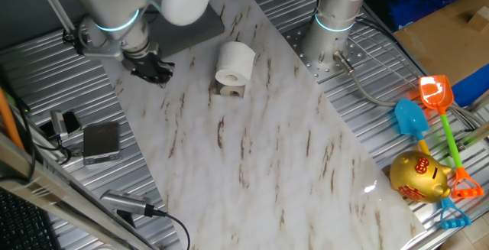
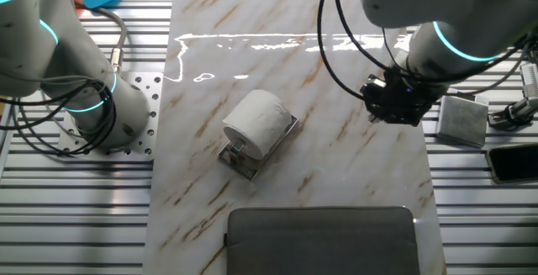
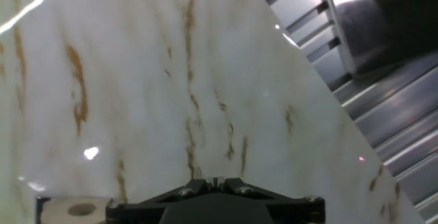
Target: Take the roll of paper down from the shelf
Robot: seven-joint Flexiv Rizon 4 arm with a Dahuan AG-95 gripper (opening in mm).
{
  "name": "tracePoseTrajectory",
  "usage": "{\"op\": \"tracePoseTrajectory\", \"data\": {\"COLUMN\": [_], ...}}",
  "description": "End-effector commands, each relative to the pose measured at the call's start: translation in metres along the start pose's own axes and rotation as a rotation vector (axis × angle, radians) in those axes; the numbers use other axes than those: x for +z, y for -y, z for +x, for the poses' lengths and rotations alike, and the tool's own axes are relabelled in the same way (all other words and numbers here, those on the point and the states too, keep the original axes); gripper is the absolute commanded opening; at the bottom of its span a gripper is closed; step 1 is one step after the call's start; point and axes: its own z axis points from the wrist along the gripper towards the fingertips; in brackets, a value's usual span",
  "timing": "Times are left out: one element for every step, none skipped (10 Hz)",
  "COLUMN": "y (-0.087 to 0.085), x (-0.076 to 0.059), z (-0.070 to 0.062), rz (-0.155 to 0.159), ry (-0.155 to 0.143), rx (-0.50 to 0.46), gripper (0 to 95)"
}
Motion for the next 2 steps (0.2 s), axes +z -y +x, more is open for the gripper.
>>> {"op": "tracePoseTrajectory", "data": {"y": [-0.0007, -0.0007], "x": [0.0003, 0.0004], "z": [0.0003, 0.0002], "rz": [0.004, 0.003], "ry": [-0.002, -0.001], "rx": [0.020, 0.015], "gripper": [0.0, 0.0]}}
